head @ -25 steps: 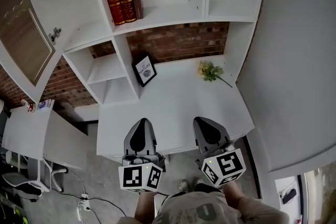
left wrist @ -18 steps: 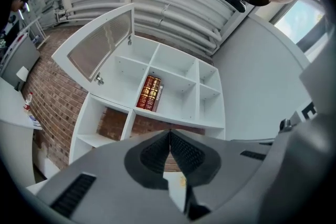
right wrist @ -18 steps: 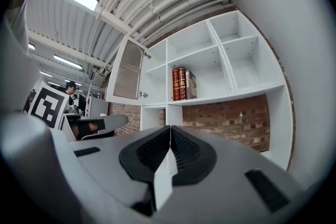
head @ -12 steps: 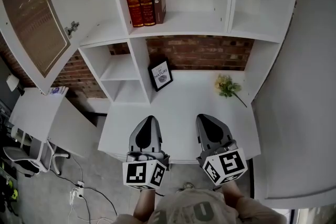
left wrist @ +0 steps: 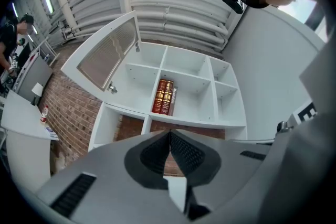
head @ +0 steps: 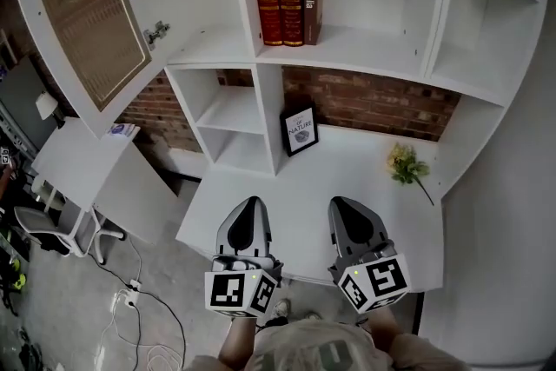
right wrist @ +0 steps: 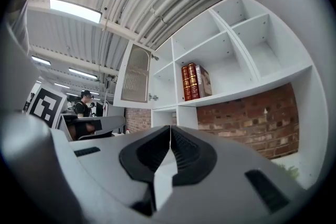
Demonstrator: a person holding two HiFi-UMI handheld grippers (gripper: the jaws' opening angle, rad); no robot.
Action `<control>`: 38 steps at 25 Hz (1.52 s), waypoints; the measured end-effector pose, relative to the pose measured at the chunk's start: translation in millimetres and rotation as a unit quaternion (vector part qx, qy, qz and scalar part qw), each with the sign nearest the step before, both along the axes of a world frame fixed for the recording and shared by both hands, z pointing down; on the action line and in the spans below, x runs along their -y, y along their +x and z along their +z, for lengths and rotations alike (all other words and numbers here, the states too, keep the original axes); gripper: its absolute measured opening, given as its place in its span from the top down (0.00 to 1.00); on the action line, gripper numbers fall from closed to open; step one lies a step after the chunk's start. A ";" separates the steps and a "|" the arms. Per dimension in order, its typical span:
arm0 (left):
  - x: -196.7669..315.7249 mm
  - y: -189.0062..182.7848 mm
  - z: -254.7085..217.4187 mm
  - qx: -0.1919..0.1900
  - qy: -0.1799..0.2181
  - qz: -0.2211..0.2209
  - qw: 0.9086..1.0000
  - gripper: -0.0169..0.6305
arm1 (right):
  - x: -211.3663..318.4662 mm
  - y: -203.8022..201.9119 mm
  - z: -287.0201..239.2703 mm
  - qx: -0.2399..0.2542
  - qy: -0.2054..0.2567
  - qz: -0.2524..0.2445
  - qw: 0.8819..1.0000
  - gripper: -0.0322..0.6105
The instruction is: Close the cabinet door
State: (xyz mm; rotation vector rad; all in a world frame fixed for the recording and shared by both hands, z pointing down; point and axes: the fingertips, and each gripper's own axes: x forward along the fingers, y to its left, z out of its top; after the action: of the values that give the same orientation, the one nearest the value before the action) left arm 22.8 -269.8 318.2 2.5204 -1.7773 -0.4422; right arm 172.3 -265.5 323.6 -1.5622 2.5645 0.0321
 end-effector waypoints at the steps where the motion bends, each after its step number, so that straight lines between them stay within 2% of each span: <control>1: 2.0 -9.6 -1.4 0.000 0.000 -0.009 1.000 0.95 | 4.6 -9.1 -3.5 0.000 0.004 -0.009 1.000 0.92; 7: 0.6 -86.8 -7.0 -0.002 0.003 -0.083 0.997 0.95 | 33.9 -91.7 -32.8 0.012 0.043 -0.088 0.995 0.92; 13: -11.0 -169.3 -9.5 0.007 -0.002 -0.181 0.983 0.95 | 50.9 -204.0 -96.5 0.013 0.121 -0.193 0.974 0.92; 14: -13.8 -180.8 -10.6 0.010 -0.004 -0.196 0.980 0.95 | 54.5 -224.2 -108.4 0.015 0.130 -0.211 0.969 0.86; 15: -16.3 -191.7 -10.5 0.012 -0.007 -0.210 0.978 0.95 | 58.5 -245.2 -119.8 0.018 0.136 -0.231 0.963 0.70; 16: -18.6 -202.0 -9.3 0.012 -0.011 -0.222 0.975 0.95 | 62.8 -266.2 -130.7 0.021 0.140 -0.249 0.958 0.62; 21: -33.7 -245.8 3.1 -0.005 -0.028 -0.268 0.963 0.95 | 85.1 -373.1 -172.3 0.021 0.129 -0.307 0.943 0.58; 24: -37.1 -264.7 9.7 -0.016 -0.029 -0.287 0.957 0.95 | 102.8 -426.8 -184.4 0.012 0.106 -0.311 0.944 0.57; 28: -39.6 -283.1 16.3 -0.025 -0.029 -0.302 0.953 0.95 | 118.9 -468.1 -193.1 -0.005 0.110 -0.281 0.953 0.55; 32: -43.1 -296.0 23.5 -0.033 -0.037 -0.309 0.950 0.95 | 128.1 -490.0 -196.1 -0.016 0.109 -0.257 0.960 0.54; 38: -39.5 -301.7 28.1 -0.036 -0.042 -0.305 0.951 0.95 | 146.9 -505.9 -193.4 -0.037 0.109 -0.214 0.970 0.54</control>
State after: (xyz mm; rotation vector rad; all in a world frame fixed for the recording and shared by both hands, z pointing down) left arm -278.9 -230.3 346.3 1.8237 -2.4590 -0.4460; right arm -333.7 -412.4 130.1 -0.9298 2.7831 0.3200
